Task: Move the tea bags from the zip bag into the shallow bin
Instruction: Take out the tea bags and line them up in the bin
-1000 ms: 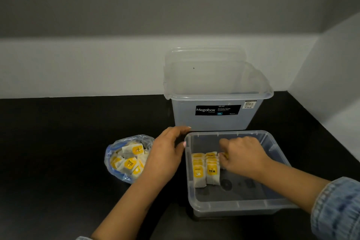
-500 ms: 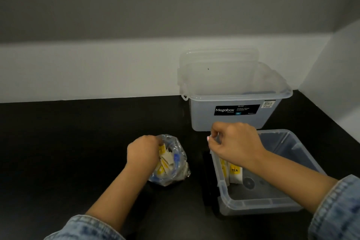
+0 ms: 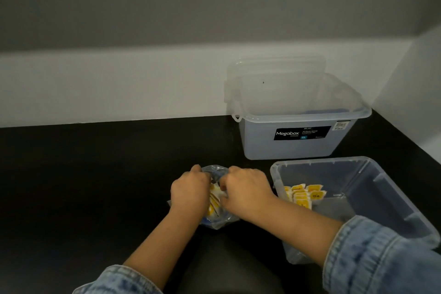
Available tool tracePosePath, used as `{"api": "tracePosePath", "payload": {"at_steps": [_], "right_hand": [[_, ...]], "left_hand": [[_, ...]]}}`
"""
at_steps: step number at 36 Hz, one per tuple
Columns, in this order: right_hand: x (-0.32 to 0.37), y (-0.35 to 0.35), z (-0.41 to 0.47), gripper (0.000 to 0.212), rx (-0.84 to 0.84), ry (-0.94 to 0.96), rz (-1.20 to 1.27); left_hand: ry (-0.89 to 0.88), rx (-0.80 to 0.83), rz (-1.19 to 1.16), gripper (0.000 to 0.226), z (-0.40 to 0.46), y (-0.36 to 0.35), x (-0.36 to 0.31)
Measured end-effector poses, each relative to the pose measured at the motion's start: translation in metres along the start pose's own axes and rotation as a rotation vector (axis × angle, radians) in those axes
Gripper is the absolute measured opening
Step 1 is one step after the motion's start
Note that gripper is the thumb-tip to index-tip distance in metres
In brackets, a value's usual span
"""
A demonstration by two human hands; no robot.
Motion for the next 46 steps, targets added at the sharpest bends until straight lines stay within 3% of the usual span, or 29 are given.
{"api": "tracePosePath", "payload": {"at_steps": [10, 15, 23, 29, 38, 46], "right_hand": [[0.009, -0.033, 0.02, 0.024, 0.154, -0.069, -0.263], [0.001, -0.032, 0.02, 0.015, 0.145, -0.089, -0.148], [-0.024, -0.011, 0.021, 0.014, 0.042, -0.268, 0.243], [-0.036, 0.009, 0.017, 0.012, 0.065, -0.237, 0.393], [-0.082, 0.077, -0.022, 0.01, -0.113, -0.168, 0.388], [-0.159, 0.094, -0.074, 0.007, -0.102, -0.296, 0.244]], "left_hand": [[0.055, -0.077, -0.299, 0.019, -0.005, 0.013, 0.024], [0.093, -0.098, -0.418, 0.02, -0.009, 0.02, 0.035], [0.148, -0.187, -0.563, 0.014, -0.01, 0.033, 0.055], [0.166, -0.211, -0.677, 0.005, -0.008, 0.046, 0.059], [0.076, -0.289, -0.804, 0.005, -0.009, 0.07, 0.026], [-0.083, -0.253, -0.921, 0.004, -0.01, 0.082, -0.03]]}}
Point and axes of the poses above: each hand's wrist, its own z-axis towards the middle knuckle, its own y-axis out of the back of the hand, x = y × z, the point moved 9 cm from there along z, towards the middle knuckle, and after that the axes turned 2 degrees about z, right-handed, at the moved point
